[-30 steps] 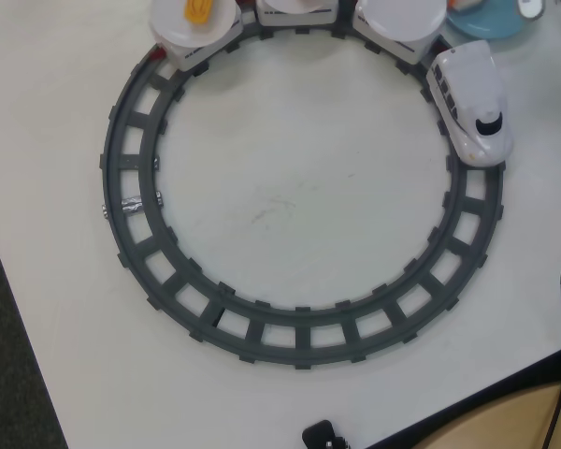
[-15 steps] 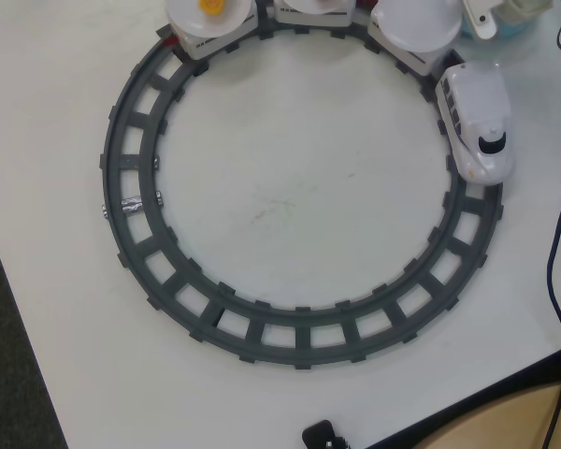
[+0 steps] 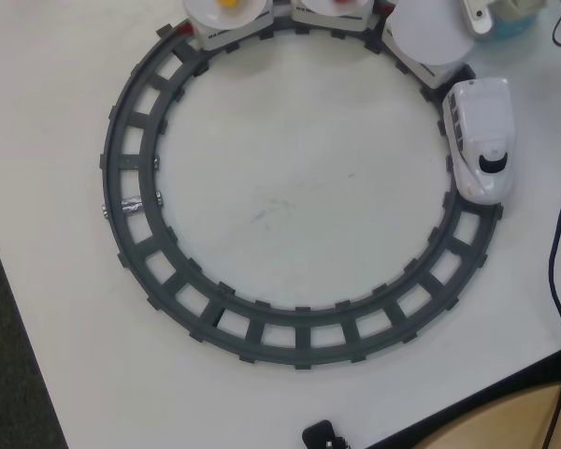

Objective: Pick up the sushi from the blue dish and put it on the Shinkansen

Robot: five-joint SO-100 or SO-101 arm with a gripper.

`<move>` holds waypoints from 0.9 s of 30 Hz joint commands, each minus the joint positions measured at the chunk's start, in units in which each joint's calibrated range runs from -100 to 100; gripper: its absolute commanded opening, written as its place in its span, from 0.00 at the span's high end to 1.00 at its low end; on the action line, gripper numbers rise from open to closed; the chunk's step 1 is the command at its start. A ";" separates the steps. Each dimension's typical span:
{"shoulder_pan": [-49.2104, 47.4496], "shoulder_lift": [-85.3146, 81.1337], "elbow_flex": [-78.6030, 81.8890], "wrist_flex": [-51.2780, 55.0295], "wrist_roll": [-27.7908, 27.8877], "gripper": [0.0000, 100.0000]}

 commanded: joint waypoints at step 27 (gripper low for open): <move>14.15 -48.41 20.94 11.81 0.38 0.98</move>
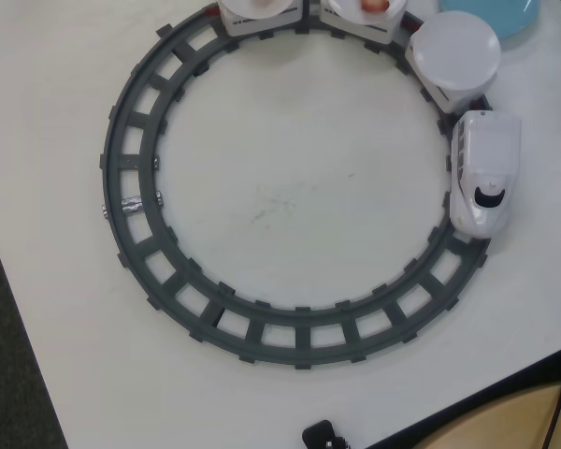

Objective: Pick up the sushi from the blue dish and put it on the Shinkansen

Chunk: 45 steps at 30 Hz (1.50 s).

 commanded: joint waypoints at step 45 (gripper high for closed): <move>-42.26 -74.59 82.21 -17.63 0.32 0.98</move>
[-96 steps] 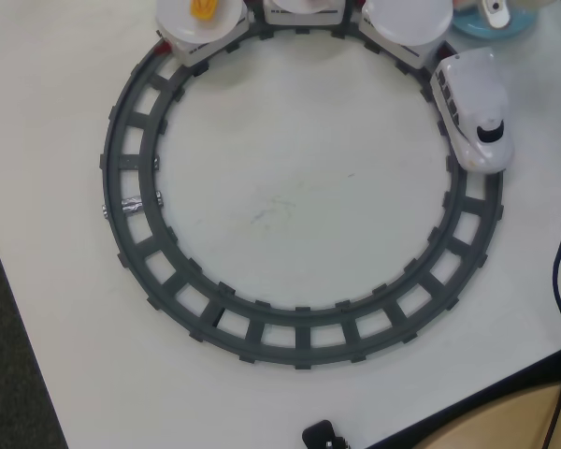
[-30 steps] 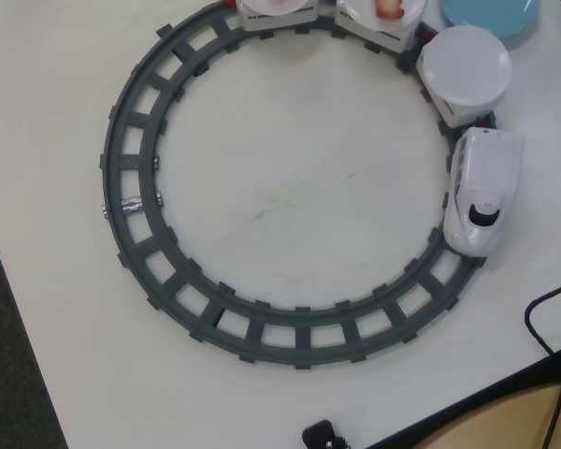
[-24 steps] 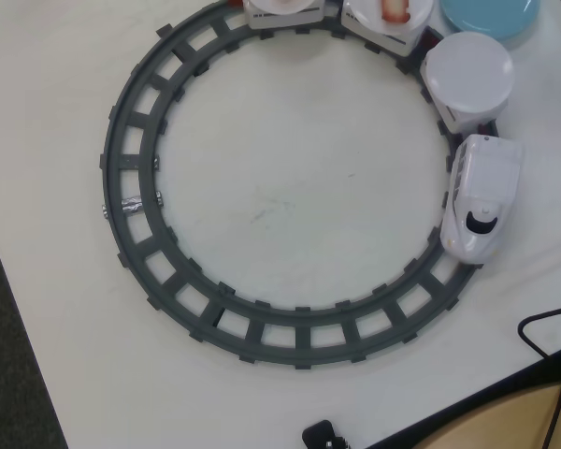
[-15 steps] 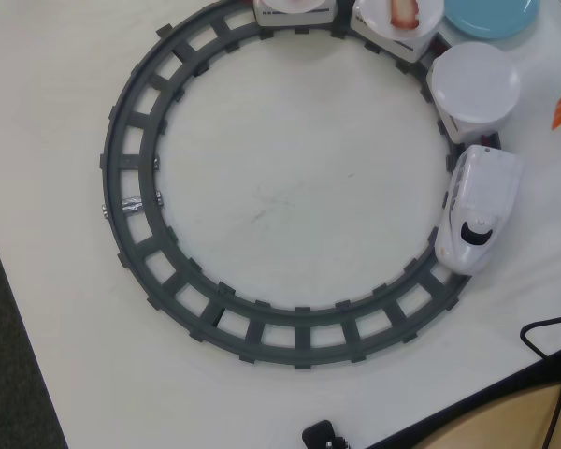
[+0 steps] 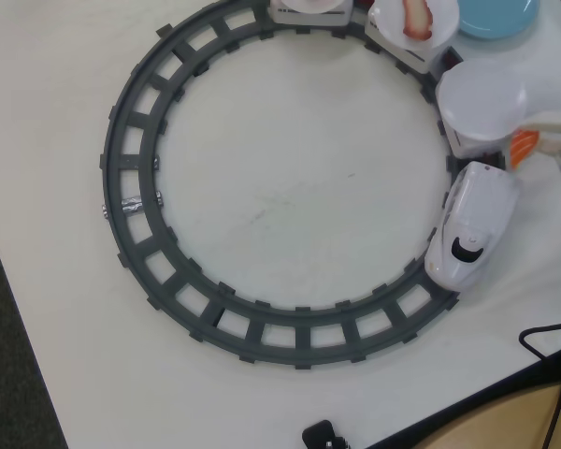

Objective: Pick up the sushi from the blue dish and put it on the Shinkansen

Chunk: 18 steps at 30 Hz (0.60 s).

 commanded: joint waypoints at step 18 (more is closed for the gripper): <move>-0.28 8.14 0.35 -9.42 0.27 0.98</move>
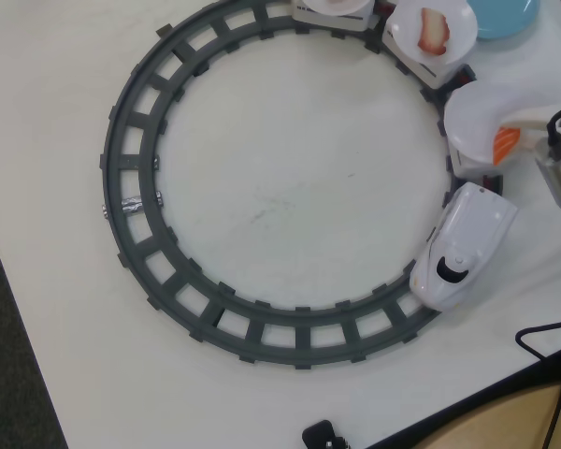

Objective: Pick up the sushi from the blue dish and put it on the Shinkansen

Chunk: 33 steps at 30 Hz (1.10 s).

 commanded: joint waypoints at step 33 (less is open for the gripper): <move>-10.83 0.14 2.32 -0.93 0.27 0.87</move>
